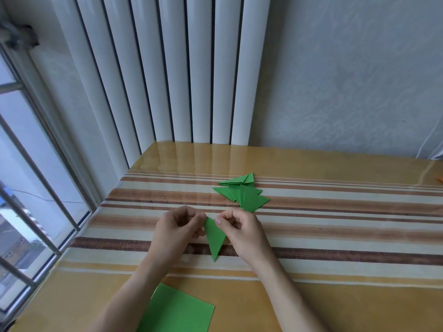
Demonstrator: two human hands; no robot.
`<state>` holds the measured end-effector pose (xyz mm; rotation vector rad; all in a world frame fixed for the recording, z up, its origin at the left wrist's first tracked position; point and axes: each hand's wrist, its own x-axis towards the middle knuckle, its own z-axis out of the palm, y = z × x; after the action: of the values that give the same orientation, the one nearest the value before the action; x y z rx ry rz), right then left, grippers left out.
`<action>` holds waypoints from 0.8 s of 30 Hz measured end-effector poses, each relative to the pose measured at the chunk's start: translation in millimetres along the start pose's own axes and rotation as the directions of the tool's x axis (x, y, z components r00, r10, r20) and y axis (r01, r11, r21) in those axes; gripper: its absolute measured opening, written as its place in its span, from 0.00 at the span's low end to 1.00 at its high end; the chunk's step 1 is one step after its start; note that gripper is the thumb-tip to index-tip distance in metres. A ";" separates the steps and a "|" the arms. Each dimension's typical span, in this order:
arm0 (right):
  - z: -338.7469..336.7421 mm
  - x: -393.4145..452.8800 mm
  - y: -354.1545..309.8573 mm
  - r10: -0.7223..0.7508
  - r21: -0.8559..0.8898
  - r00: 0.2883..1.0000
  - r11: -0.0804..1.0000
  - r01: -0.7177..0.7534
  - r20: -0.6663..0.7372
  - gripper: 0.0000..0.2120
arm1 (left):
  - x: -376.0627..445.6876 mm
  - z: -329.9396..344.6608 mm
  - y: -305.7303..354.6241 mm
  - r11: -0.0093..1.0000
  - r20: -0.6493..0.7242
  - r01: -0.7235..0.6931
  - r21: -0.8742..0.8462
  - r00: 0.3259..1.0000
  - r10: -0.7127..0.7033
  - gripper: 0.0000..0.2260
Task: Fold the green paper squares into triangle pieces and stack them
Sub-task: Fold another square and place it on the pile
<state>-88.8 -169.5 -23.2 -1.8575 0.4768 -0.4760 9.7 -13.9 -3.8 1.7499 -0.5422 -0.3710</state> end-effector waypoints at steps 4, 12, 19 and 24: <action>1.5 -1.0 -0.4 -0.024 0.000 0.999 1.000 0.024 0.044 0.04 | -0.8 1.6 1.8 0.997 0.010 -0.045 0.067 0.999 0.044 0.06; 3.6 -2.0 -2.2 -0.036 -0.048 0.997 0.998 0.039 0.076 0.06 | -2.0 4.9 0.3 0.987 0.053 -0.104 0.123 0.994 0.098 0.07; 0.6 -4.5 -6.1 -0.021 -0.052 0.998 0.998 0.024 0.062 0.09 | 3.5 1.4 -2.6 0.995 -0.046 -0.084 0.057 0.995 0.086 0.07; 0.1 -4.1 -6.3 -0.006 -0.046 1.000 0.999 0.006 0.005 0.09 | 4.1 -0.3 -4.3 0.997 -0.076 -0.074 0.011 0.994 0.074 0.07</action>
<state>-91.5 -165.3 -17.6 -1.9043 0.4826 -0.4683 14.0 -15.1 -7.8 1.7397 -0.5525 -0.2490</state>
